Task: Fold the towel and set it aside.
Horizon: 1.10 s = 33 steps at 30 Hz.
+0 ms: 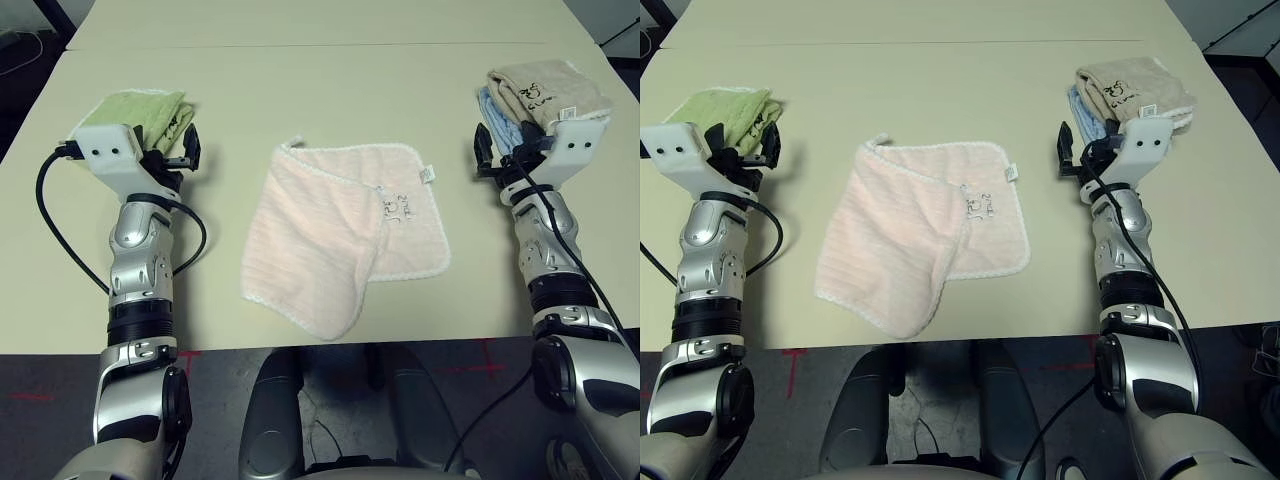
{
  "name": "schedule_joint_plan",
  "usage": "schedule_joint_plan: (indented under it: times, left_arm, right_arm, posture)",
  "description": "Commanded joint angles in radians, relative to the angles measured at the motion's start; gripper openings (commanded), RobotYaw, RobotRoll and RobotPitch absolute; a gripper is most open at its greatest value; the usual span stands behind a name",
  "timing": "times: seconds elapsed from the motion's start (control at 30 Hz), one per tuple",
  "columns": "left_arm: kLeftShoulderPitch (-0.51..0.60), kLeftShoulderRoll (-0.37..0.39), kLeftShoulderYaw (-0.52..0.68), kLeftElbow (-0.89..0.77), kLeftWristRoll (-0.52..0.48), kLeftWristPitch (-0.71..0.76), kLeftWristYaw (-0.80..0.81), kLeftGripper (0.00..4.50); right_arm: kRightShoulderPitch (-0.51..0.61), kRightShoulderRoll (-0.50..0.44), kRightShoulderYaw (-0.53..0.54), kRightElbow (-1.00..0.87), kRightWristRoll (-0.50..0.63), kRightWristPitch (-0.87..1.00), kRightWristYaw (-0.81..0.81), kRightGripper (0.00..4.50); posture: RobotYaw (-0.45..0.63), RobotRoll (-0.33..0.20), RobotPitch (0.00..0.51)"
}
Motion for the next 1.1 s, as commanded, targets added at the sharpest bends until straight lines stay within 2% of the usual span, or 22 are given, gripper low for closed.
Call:
schedule_joint_plan:
  times: [0.03,0.8,0.93,1.1]
  left_arm:
    - [0.018,0.003,0.001,0.014,0.002,-0.001,-0.001,4.50]
    - [0.056,0.015,-0.032,-0.043,-0.020,0.060,-0.109,4.50]
    - [0.069,0.028,-0.051,-0.089,-0.053,0.112,-0.190,4.50]
    - [0.062,0.101,-0.061,-0.142,-0.127,0.205,-0.352,4.50]
  right_arm:
    - [0.008,0.005,-0.002,0.002,0.019,0.021,0.021,4.46]
    - [-0.017,0.011,0.004,0.033,0.040,0.079,0.134,4.46]
    - [-0.020,0.013,0.008,0.028,0.050,0.096,0.171,4.46]
    - [-0.029,0.012,0.008,0.033,0.052,0.104,0.195,4.46]
  posture:
    - [-0.02,0.000,0.236]
    - [0.00,0.000,0.246]
    - [0.00,0.000,0.250]
    - [0.01,0.000,0.253]
